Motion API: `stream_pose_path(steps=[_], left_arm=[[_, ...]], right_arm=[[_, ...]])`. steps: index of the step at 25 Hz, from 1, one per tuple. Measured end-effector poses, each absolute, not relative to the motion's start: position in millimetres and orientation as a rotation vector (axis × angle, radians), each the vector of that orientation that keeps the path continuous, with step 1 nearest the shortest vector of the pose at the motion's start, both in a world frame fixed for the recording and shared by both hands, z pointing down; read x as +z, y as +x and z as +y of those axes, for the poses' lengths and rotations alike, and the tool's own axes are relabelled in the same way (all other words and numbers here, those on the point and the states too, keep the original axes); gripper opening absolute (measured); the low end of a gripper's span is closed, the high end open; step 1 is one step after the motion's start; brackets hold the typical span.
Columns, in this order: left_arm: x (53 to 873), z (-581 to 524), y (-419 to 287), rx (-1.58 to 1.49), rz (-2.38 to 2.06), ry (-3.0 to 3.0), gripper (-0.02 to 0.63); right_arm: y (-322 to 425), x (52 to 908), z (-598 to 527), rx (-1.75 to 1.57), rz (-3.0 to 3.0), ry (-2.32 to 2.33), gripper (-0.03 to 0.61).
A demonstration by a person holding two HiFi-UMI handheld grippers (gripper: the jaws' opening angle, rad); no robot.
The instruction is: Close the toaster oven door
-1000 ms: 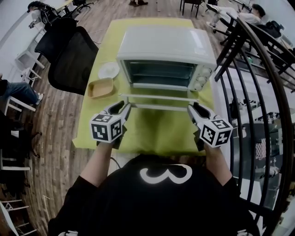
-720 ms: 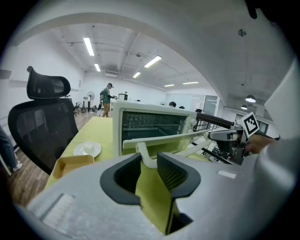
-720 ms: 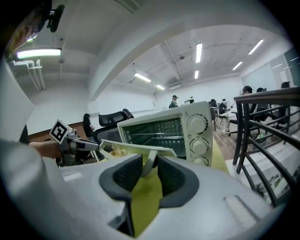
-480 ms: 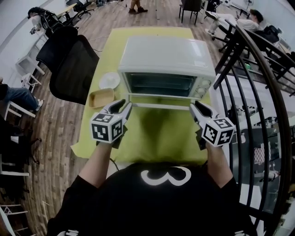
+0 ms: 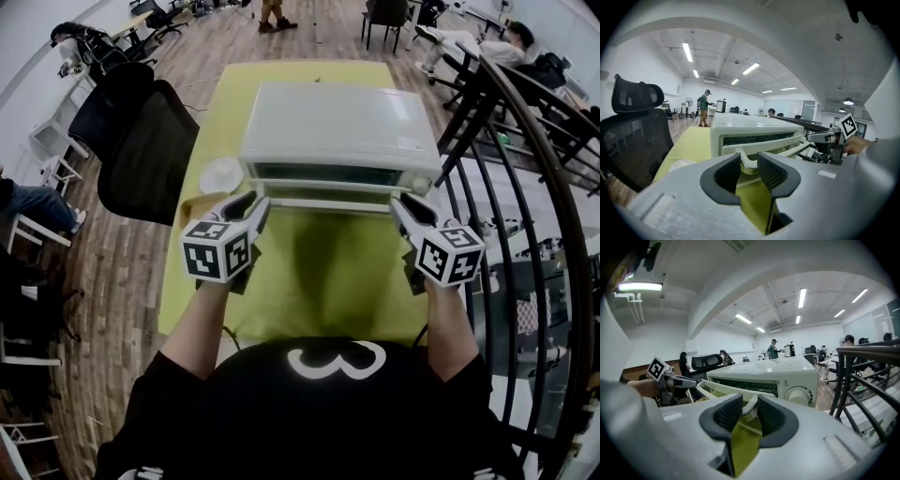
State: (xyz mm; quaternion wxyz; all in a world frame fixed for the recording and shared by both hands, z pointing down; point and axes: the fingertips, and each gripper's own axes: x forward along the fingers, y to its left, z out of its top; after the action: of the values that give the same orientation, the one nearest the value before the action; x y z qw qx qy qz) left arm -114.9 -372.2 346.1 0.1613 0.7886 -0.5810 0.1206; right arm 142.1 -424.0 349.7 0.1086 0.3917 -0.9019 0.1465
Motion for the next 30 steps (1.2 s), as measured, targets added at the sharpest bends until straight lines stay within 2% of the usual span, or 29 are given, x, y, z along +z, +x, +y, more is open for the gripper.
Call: stream_pose_path(steps=[20, 30], left_arm=[[332, -416, -121, 0.349, -1.651, 2.293, 0.11], [310, -389, -106, 0.349, -1.705, 2.359, 0.112]], right_arm=[[135, 338, -467, 0.45, -2.683, 1.195, 0.097], [149, 285, -440, 0.229, -2.769, 1.23, 0.104]])
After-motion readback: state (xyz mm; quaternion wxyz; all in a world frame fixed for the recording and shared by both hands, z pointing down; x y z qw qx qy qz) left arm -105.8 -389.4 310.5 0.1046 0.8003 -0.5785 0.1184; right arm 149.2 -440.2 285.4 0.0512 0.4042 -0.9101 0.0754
